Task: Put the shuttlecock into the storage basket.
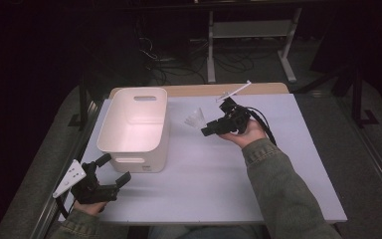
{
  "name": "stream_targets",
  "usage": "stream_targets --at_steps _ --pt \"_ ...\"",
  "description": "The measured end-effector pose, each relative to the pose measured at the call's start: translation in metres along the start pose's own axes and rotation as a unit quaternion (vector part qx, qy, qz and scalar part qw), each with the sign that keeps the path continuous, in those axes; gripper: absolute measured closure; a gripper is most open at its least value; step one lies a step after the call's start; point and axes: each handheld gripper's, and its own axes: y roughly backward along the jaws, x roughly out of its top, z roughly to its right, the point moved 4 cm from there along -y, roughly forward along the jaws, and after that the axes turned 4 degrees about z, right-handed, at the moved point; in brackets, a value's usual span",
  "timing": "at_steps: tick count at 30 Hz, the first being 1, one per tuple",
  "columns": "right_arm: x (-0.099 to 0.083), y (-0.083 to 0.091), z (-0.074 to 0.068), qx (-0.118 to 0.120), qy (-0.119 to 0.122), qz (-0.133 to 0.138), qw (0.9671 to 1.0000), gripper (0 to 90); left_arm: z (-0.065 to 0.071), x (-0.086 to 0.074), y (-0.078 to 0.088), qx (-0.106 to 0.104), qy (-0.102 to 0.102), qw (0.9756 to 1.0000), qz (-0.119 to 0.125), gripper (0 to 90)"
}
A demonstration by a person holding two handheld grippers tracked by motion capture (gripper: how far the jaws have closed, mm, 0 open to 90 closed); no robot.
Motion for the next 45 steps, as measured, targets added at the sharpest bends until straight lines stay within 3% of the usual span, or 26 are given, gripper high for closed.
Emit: stream_targets --at_steps 21,27,29,31,34,37,39,45 --pt "0.02 -0.004 -0.009 0.003 0.021 0.001 0.9998 63.5 -0.001 0.0 0.0 0.0 -0.002 1.0 0.001 0.0" --pt "0.026 -0.005 -0.013 0.008 0.017 0.004 0.9998 63.5 -0.001 0.0 0.0 -0.001 -0.002 1.0 0.002 0.0" --pt "0.028 -0.007 -0.012 0.004 0.028 0.004 0.9996 63.5 -0.001 0.0 0.0 -0.001 -0.002 1.0 0.002 0.0" --pt "0.033 -0.009 -0.016 0.006 0.027 0.004 0.9996 63.5 0.001 0.0 -0.001 -0.001 0.007 0.9999 0.011 0.0" --pt "0.037 -0.009 -0.018 0.009 0.032 0.007 0.9994 63.5 -0.001 0.0 0.0 -0.001 -0.004 1.0 -0.001 0.0" --pt "0.042 -0.01 -0.02 0.011 0.035 0.009 0.9993 63.5 0.0 0.0 -0.001 -0.002 0.005 1.0 0.009 0.0" --pt "0.045 -0.011 -0.023 0.013 0.035 0.009 0.9993 63.5 -0.001 0.0 0.0 -0.002 -0.006 1.0 0.001 0.0" --pt "0.051 -0.013 -0.026 0.014 0.036 0.011 0.9992 63.5 -0.001 0.0 0.0 -0.001 -0.004 1.0 0.001 0.0"
